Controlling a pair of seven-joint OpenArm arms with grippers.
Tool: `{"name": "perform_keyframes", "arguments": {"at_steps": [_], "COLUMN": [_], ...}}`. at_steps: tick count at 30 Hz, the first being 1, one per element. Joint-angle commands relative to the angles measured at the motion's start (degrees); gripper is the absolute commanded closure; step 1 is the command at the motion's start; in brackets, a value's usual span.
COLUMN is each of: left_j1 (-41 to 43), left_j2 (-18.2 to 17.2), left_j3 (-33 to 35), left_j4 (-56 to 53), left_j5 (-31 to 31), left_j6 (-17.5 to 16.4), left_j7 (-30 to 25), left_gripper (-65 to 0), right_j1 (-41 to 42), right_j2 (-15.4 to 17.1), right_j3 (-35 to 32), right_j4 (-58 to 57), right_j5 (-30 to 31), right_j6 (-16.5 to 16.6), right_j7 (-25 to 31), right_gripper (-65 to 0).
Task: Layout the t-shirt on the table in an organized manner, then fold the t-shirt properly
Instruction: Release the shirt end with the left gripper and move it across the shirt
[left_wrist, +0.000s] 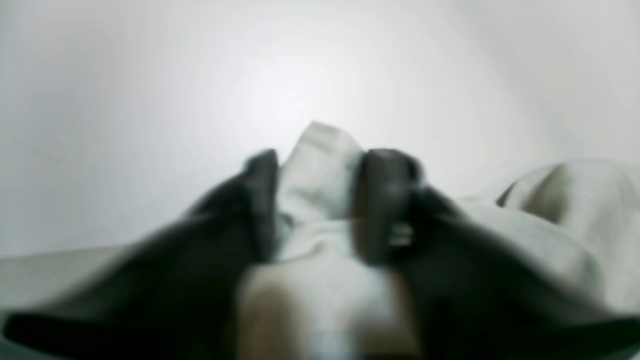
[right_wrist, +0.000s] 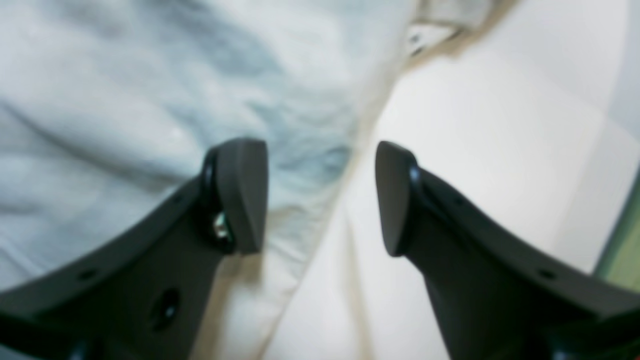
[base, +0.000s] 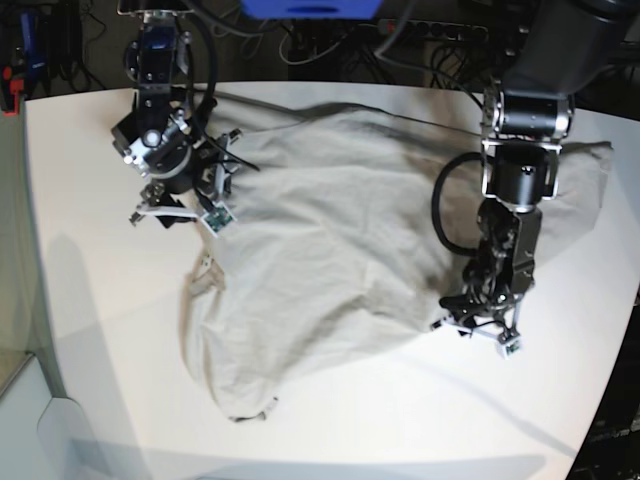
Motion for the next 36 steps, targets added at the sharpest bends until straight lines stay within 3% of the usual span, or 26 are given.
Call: {"name": "perform_keyframes", "arguments": {"at_steps": [1, 2, 3, 5, 9, 19, 28, 36], "left_j1": [-1.7, -1.7, -1.8, -2.6, -3.3, -2.9, -2.8, -2.1], "left_j2": [-0.3, -0.4, -0.4, -0.5, -1.7, -2.4, -2.4, -2.4], "left_j3": [-0.4, -0.4, -0.5, -0.5, -0.6, -0.2, 0.0, -0.2], "left_j4": [1.1, 1.2, 1.2, 1.3, 2.5, 20.4, 20.6, 20.6], "left_j5": [-0.2, -0.3, -0.3, -0.3, -0.3, 0.1, 0.1, 0.1], "left_j6": [0.3, 0.3, 0.5, 0.5, 0.5, 0.6, 0.6, 0.6], "left_j7": [-0.5, -0.5, -0.5, -0.6, -0.6, -0.1, -0.4, -0.5], "left_gripper": [-11.2, -2.1, 0.0, -2.6, -0.1, -0.4, -0.4, -0.4], "right_j1": [0.7, 0.7, 0.7, 0.7, 0.8, 0.7, 0.5, 1.0], "right_j2": [0.0, 0.0, 0.0, 0.0, 0.1, 0.0, -0.4, -3.8], "right_j3": [-0.1, -0.1, -0.1, -0.1, -0.1, -0.1, 0.0, -2.6], "right_j4": [0.9, 0.8, 0.8, 0.8, 0.8, 0.5, -1.9, 3.2], "right_j5": [0.3, 0.3, 0.3, 0.3, 0.3, 0.4, 0.4, 0.4], "right_j6": [-0.5, -0.5, -0.5, -0.5, -0.5, -0.5, -0.5, -0.5], "right_j7": [1.1, 1.1, 1.1, 1.1, 1.1, 1.1, 1.2, 1.2], "right_gripper": [-34.5, -34.5, -34.5, -34.5, -34.5, -34.5, -34.4, -34.4]}}
